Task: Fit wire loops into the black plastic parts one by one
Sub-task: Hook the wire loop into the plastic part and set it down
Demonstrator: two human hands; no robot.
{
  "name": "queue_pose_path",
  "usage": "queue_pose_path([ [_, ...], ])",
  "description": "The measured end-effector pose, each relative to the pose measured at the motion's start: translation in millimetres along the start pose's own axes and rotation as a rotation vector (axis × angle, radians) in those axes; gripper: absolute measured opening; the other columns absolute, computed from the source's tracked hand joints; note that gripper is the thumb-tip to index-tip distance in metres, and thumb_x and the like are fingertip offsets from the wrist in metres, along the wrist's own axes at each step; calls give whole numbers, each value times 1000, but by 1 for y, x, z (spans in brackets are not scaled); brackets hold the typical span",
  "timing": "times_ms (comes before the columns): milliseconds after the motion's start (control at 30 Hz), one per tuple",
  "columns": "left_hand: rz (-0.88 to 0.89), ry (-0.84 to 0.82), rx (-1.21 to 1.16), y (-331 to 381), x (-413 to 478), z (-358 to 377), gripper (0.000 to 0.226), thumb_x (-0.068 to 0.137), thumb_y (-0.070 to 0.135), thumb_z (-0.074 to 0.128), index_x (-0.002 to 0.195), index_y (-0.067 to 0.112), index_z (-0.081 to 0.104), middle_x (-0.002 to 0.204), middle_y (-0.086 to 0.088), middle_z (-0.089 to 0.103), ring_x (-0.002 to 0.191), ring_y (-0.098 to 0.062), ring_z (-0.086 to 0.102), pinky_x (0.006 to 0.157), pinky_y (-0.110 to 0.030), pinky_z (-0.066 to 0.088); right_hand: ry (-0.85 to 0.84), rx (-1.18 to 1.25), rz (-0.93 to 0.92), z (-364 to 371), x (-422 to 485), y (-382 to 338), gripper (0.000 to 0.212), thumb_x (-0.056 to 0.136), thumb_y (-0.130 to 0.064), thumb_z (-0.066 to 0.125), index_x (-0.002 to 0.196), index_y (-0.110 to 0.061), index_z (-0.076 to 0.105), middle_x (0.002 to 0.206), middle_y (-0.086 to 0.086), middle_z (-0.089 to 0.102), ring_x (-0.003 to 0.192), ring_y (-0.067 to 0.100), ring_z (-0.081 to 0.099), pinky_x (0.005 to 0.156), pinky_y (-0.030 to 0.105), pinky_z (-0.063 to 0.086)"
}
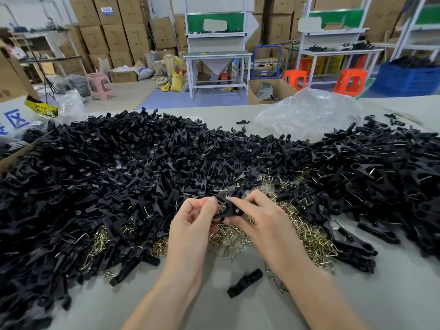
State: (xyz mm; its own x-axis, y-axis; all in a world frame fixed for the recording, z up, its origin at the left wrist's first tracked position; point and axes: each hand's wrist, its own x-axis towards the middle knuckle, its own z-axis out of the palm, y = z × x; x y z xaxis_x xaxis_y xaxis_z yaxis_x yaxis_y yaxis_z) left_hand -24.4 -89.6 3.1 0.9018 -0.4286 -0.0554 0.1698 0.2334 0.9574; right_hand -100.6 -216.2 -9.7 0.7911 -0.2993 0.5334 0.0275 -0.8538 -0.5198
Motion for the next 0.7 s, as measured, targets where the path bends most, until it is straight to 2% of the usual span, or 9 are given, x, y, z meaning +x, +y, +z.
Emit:
queue_pose_path([
  [133, -25, -31, -17, -1, 1, 2, 8, 92, 22, 69, 88, 15, 69, 86, -1, 72, 79, -15, 64, 68, -29, 52, -8, 4, 31, -1, -1, 2, 45, 90, -26, 73, 134, -27, 66, 90, -12, 48, 74, -2, 49, 74, 3, 38],
  [233, -28, -40, -30, 0, 1, 1, 9, 91, 20, 69, 83, 18, 69, 85, -1, 70, 81, -18, 64, 67, -29, 53, -14, 13, 45, -1, -1, 2, 42, 92, -28, 72, 133, -27, 66, 90, -11, 49, 75, -3, 50, 72, 6, 39],
  [333, 11, 24, 7, -1, -2, 2, 19, 92, 22, 70, 73, 27, 70, 82, -1, 70, 75, -17, 60, 70, -34, 53, -47, 10, 35, -1, -1, -1, 46, 91, -42, 62, 133, -26, 67, 90, -9, 51, 75, 2, 50, 72, 12, 42],
  [467, 39, 54, 9, -1, -5, 5, 14, 91, 24, 71, 77, 25, 70, 83, -2, 69, 72, -16, 59, 69, -32, 51, -45, 14, 42, -3, -1, -3, 55, 90, -55, 49, 134, -27, 66, 90, -11, 49, 78, 3, 50, 72, 12, 42],
  [567, -6, 48, -75, 0, -5, 6, 10, 91, 21, 71, 84, 15, 68, 84, -5, 68, 70, -16, 60, 67, -28, 53, -57, -9, 29, -3, -2, -5, 54, 92, -52, 47, 136, -26, 64, 92, -10, 49, 80, 3, 51, 74, 12, 42],
  [700, -73, 32, -157, -1, -8, 6, 12, 91, 21, 71, 82, 14, 68, 82, -5, 68, 66, -13, 61, 57, -21, 54, -42, -46, 23, -3, -2, -3, 46, 93, -36, 61, 137, -23, 63, 93, -7, 50, 82, 6, 52, 76, 17, 45],
])
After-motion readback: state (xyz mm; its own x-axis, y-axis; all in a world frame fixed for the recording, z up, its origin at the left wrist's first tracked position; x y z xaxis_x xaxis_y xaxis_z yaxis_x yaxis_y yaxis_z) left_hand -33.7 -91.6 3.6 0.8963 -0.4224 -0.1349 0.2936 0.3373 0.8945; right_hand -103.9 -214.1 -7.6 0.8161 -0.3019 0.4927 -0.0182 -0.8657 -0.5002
